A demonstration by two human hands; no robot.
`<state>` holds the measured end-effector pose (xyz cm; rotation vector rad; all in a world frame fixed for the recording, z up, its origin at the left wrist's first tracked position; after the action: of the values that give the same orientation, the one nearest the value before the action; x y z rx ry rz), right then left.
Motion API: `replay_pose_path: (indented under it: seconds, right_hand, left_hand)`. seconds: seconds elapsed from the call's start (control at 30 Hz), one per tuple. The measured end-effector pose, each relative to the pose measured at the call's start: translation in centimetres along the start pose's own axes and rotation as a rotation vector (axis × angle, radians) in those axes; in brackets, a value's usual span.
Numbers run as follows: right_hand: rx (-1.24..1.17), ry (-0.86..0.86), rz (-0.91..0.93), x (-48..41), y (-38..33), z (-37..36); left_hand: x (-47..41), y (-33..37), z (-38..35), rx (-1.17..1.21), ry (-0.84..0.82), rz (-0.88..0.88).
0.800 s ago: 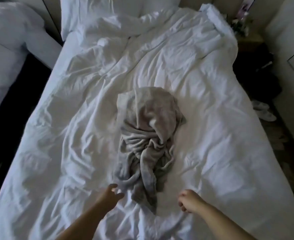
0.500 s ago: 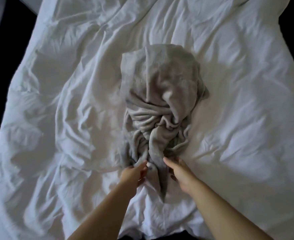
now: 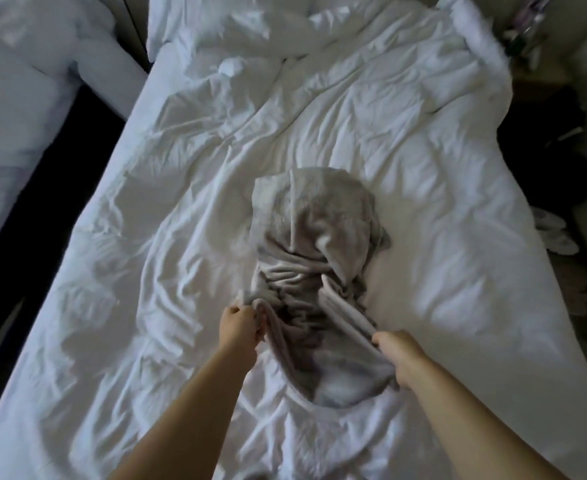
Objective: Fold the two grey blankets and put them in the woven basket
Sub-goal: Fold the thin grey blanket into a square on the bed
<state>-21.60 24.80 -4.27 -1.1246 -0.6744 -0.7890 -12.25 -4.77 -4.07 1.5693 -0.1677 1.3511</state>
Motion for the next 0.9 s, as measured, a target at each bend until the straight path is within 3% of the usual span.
replay_pose_path:
  seconds: [0.1, 0.2, 0.3, 0.37, 0.43, 0.5, 0.6, 0.77, 0.9]
  right_hand:
    - [-0.003, -0.126, 0.03, 4.3, -6.5, 2.0]
    - [-0.39, -0.283, 0.321, 11.0, -17.2, 5.3]
    - [-0.966, -0.689, 0.711, 19.1, -25.7, 10.4]
    - [-0.991, -0.753, 0.803, 21.1, -26.3, 12.4]
    - [-0.831, -0.542, 0.665, 18.4, -23.5, 11.6]
    - [-0.542, -0.37, 0.403, 15.5, -18.3, 9.2]
    - [-0.492, -0.373, 0.224, 14.4, -14.7, 7.3]
    - [-0.83, -0.614, 0.301, 17.4, -17.3, 6.9]
    - [-0.766, -0.616, 0.414, 18.2, -18.4, 5.9]
  left_hand:
    - [5.2, 7.2, -2.4, -0.142, -0.156, -0.092]
    - [11.3, 16.5, -3.2, -0.26, -0.25, -0.398]
    - [16.4, 23.7, -0.7, 0.032, -0.275, -0.709]
    - [17.4, 24.7, 0.7, 0.186, -0.269, -0.715]
    - [16.7, 23.1, 0.3, 0.242, -0.295, -0.625]
    - [15.6, 20.5, -0.7, 0.347, -0.35, -0.514]
    - [13.7, 17.0, -1.1, 0.397, -0.284, -0.407]
    - [12.4, 14.4, 0.3, 0.396, -0.175, -0.347]
    - [13.6, 14.9, 0.5, 0.276, -0.19, -0.365]
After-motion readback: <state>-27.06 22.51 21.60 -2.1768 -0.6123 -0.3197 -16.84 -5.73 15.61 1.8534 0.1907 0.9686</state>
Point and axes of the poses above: each hand's wrist, its own x-axis away from the middle knuckle, its own z-axis out of the back of the hand, y = z × x, the point moved 10 cm from there along -x, towards the middle knuckle, and after that the axes turned 15 degrees about -x, right-handed, at the moved point
